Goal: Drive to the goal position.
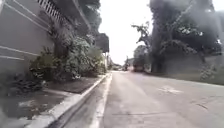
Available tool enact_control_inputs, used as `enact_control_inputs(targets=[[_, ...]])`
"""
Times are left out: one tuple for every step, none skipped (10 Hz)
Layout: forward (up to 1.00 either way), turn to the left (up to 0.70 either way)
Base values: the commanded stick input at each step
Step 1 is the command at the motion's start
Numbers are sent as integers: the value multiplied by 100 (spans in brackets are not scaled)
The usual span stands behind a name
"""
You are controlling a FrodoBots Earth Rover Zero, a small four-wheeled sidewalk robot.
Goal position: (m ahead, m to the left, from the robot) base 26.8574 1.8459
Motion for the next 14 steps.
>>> enact_control_inputs(targets=[[70,-12],[70,-33],[70,-35],[70,-35],[70,-35],[70,-35],[70,-35],[70,-17],[70,0],[70,0],[70,0],[70,0],[70,0],[70,0]])
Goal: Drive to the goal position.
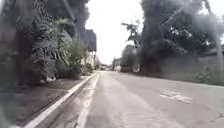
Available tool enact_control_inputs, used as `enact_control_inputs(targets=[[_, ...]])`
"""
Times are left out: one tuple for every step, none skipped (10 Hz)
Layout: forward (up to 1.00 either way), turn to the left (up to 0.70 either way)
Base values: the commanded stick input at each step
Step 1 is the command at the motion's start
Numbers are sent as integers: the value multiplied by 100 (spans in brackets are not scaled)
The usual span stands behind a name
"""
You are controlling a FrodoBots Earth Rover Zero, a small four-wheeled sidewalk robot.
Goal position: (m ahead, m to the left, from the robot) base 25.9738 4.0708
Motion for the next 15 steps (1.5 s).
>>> enact_control_inputs(targets=[[70,0],[70,0],[70,0],[70,0],[70,0],[70,0],[70,0],[70,0],[70,0],[70,0],[70,0],[70,0],[70,0],[70,-6],[70,-20]])
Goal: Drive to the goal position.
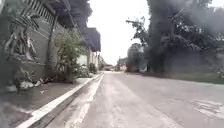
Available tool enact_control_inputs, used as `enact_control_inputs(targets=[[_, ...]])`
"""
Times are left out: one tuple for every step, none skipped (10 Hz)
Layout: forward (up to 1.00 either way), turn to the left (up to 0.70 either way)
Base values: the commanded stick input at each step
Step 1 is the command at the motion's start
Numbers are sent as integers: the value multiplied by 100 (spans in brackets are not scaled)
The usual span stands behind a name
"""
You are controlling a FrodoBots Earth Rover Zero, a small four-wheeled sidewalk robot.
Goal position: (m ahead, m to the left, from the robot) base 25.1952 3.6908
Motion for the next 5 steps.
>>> enact_control_inputs(targets=[[70,-28],[70,0],[70,0],[70,0],[70,0]])
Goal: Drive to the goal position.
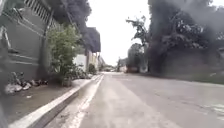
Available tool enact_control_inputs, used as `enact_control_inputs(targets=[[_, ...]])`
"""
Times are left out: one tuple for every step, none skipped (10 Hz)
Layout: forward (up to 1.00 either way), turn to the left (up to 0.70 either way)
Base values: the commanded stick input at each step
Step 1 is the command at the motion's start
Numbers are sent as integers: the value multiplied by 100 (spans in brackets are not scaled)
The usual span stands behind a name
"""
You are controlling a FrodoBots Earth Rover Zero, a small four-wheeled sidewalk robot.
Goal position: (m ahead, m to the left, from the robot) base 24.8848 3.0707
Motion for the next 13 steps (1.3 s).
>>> enact_control_inputs(targets=[[70,0],[70,0],[70,-6],[70,-19],[70,-28],[70,-8],[70,0],[70,0],[70,0],[70,0],[70,0],[70,0],[70,0]])
